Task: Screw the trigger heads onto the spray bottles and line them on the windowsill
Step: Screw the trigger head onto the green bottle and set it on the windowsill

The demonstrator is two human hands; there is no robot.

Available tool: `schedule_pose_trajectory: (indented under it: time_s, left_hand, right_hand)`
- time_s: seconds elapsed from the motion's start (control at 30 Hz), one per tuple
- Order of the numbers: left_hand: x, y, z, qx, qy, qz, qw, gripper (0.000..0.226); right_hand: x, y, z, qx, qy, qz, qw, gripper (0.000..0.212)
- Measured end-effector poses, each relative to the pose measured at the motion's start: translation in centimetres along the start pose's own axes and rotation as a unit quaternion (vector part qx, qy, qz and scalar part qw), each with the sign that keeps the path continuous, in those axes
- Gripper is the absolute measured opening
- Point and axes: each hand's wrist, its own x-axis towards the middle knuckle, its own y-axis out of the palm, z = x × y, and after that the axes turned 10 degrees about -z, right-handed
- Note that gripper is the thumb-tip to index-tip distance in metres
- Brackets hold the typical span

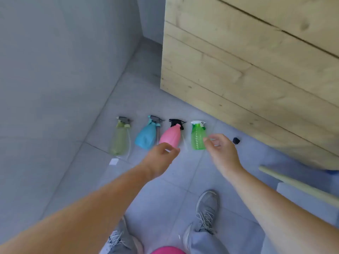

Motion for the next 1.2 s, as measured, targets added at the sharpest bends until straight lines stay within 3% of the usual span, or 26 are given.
schedule_pose_trajectory:
  time_s: [0.33, 0.47, 0.6, 0.9, 1.07, 1.2]
  left_hand:
    - [14.8, 12.1, 3.1, 0.010, 0.004, 0.015, 1.000, 0.056]
    - [18.7, 15.4, 2.6, 0.014, 0.020, -0.002, 1.000, 0.074]
    - [20.6, 17.4, 2.1, -0.003, 0.002, -0.025, 1.000, 0.078]
    - [22.3, 20.6, 2.6, 0.024, -0.001, -0.062, 0.998, 0.068]
    - [21.5, 21.1, 3.4, -0.041, -0.018, -0.058, 0.997, 0.068]
    - [20.1, 21.0, 5.5, -0.129, -0.038, -0.027, 0.991, 0.049]
  right_hand:
    - [16.1, 9.0, -9.7, 0.051, 0.053, -0.038, 0.997, 0.047]
    - [22.1, 11.0, -11.8, 0.038, 0.035, -0.041, 0.998, 0.055]
    - [26.0, 12.4, -13.1, 0.034, 0.012, -0.025, 0.999, 0.056]
    - [28.5, 13.0, -14.7, 0.022, 0.003, 0.002, 1.000, 0.039]
    - [29.0, 13.4, -14.8, -0.031, 0.001, 0.013, 0.999, 0.030]
    - [28.9, 13.2, -14.1, -0.099, -0.021, 0.013, 0.995, 0.037]
